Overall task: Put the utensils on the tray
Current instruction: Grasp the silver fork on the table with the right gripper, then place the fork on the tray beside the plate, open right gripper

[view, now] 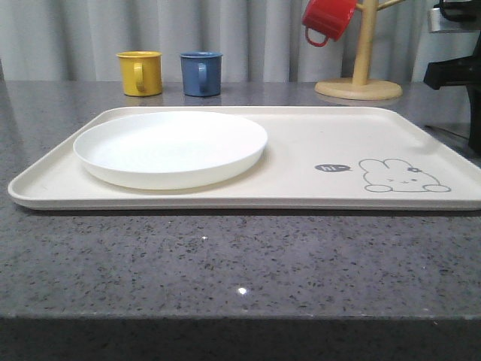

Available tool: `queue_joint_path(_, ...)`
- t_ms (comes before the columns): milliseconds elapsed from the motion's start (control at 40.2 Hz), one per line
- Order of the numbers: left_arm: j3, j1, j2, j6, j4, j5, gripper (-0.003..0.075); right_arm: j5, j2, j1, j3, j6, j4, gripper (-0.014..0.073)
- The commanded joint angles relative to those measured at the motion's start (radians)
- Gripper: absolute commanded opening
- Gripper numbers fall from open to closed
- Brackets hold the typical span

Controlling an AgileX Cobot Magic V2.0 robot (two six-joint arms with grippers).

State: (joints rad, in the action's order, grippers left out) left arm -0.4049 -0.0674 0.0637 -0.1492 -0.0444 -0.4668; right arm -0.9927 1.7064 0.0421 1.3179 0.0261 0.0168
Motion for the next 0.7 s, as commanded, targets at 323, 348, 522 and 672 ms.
queue_joint_path(323,-0.023,-0.007,0.013,0.002,-0.010,0.090,-0.0018,-0.285,-0.084,0.068,0.231,0.213,0.005,-0.0036)
queue_joint_path(348,-0.023,-0.007,0.013,0.002,-0.010,0.090,-0.0018,-0.299,-0.089,0.081,0.237,0.234,0.006,-0.0036)
queue_joint_path(522,-0.023,-0.007,0.013,0.002,-0.010,0.090,-0.0018,-0.315,-0.088,0.228,0.266,0.337,0.005,-0.0036)
queue_joint_path(672,-0.023,-0.007,0.013,0.002,-0.010,0.090,-0.0018,-0.274,-0.059,0.336,0.267,0.461,0.005,-0.0029)
